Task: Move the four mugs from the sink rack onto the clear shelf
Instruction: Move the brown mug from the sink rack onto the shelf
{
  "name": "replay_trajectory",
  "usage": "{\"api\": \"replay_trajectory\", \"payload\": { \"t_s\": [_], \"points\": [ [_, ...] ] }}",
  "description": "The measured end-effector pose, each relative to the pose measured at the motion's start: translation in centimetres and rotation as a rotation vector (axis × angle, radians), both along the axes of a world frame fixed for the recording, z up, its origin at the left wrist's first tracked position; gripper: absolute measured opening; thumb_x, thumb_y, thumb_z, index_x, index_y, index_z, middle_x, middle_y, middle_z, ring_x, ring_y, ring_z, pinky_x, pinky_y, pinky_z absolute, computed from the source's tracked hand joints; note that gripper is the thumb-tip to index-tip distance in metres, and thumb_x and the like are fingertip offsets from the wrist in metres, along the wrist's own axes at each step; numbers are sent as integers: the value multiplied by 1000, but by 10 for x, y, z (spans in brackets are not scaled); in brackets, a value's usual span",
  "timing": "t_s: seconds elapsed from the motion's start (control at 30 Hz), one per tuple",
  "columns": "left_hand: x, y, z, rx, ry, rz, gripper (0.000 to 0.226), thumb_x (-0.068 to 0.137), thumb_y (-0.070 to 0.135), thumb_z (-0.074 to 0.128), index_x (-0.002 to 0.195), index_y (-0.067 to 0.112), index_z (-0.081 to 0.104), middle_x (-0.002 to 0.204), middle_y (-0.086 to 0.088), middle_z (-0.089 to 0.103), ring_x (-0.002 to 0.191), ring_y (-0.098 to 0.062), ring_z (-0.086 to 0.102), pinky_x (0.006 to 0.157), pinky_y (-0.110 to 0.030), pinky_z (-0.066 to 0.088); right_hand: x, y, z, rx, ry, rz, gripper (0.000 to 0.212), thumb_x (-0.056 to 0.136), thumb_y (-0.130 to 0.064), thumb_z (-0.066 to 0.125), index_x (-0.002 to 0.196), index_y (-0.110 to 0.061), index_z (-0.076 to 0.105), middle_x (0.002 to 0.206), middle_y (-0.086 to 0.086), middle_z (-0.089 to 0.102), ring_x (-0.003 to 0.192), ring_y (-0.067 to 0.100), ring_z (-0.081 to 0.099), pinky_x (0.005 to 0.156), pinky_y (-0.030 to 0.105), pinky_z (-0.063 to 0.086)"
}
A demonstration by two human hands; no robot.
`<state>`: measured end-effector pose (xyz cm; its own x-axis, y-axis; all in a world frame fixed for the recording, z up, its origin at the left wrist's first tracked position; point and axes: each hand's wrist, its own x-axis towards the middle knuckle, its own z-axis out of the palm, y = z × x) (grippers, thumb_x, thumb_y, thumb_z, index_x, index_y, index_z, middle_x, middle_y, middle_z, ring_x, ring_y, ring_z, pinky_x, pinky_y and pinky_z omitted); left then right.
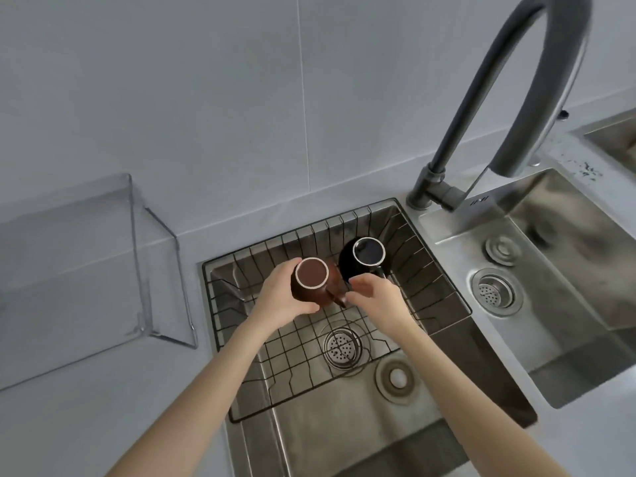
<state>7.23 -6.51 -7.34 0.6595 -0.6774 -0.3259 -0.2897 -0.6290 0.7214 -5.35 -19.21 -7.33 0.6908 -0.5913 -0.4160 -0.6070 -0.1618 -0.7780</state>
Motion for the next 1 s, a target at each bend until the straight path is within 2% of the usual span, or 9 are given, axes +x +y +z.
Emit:
{"api": "replay_trajectory", "payload": {
  "t_s": [0.2, 0.3, 0.4, 0.5, 0.67, 0.8, 0.83, 0.93, 1.0],
  "points": [
    [15, -12, -23, 88, 0, -12, 98, 54, 14, 83, 137, 15, 31, 144, -7, 40, 134, -22, 35, 109, -32, 26, 17, 4, -29, -40, 49, 36, 40, 78, -19, 67, 115, -8, 59, 114, 9, 67, 103, 19, 60, 84, 23, 42],
    [15, -10, -30, 77, 10, 11, 100, 52, 14, 85, 137, 17, 33, 140, -6, 47, 130, -21, 40, 104, -26, 29, 19, 6, -35, -64, 43, 56, 26, 77, -18, 68, 100, -7, 64, 93, 7, 68, 83, 15, 57, 71, 22, 40],
    [16, -10, -32, 57, 14, 34, 99, 50, 15, 86, 136, 19, 36, 135, -5, 52, 126, -20, 46, 100, -23, 31, 19, 5, -40, -31, -6, 8, 14, 75, -16, 70, 86, -9, 66, 80, 1, 64, 76, 15, 56, 60, 16, 39],
    [17, -9, -30, 54, 7, 43, 98, 48, 16, 87, 134, 19, 39, 132, -5, 56, 124, -19, 48, 99, -21, 31, 20, 3, -43, 16, -17, -20, 9, 74, -15, 71, 81, -14, 65, 77, 0, 65, 73, 13, 59, 60, 15, 40],
    [17, -6, -18, 41, -7, 50, 93, 47, 17, 87, 130, 18, 44, 125, -4, 61, 118, -20, 53, 93, -18, 32, 19, 2, -38, 32, -19, -27, 19, 73, -16, 72, 90, -10, 68, 80, -2, 68, 70, 2, 59, 62, 11, 40],
    [14, -1, 7, -12, -22, 83, 93, 48, 19, 87, 130, 18, 45, 124, -4, 62, 117, -19, 53, 90, -15, 30, 17, 2, -15, 7, -79, -15, 19, 73, -16, 73, 91, -11, 70, 77, -4, 70, 69, 0, 61, 63, 7, 44],
    [13, 1, 16, -31, -40, 90, 92, 47, 19, 88, 129, 19, 46, 122, -4, 63, 114, -17, 54, 87, -12, 30, 17, 2, -6, -5, -99, -9, 19, 72, -15, 73, 90, -11, 71, 77, -3, 71, 69, 1, 63, 64, 7, 46],
    [12, 5, 49, -88, -116, 117, 88, 46, 20, 88, 125, 20, 50, 117, -3, 65, 106, -14, 56, 81, -12, 31, 20, 2, 29, -31, -175, -6, 17, 72, -14, 74, 89, -11, 71, 80, 3, 74, 76, 13, 67, 74, 21, 51],
    [12, 7, 75, -126, -160, 146, 90, 46, 22, 88, 127, 21, 48, 120, -2, 64, 110, -17, 56, 86, -17, 34, 23, 3, 55, -57, -235, 22, 12, 72, -14, 74, 84, -17, 71, 76, -4, 72, 74, 10, 67, 73, 18, 52]
  ]
}}
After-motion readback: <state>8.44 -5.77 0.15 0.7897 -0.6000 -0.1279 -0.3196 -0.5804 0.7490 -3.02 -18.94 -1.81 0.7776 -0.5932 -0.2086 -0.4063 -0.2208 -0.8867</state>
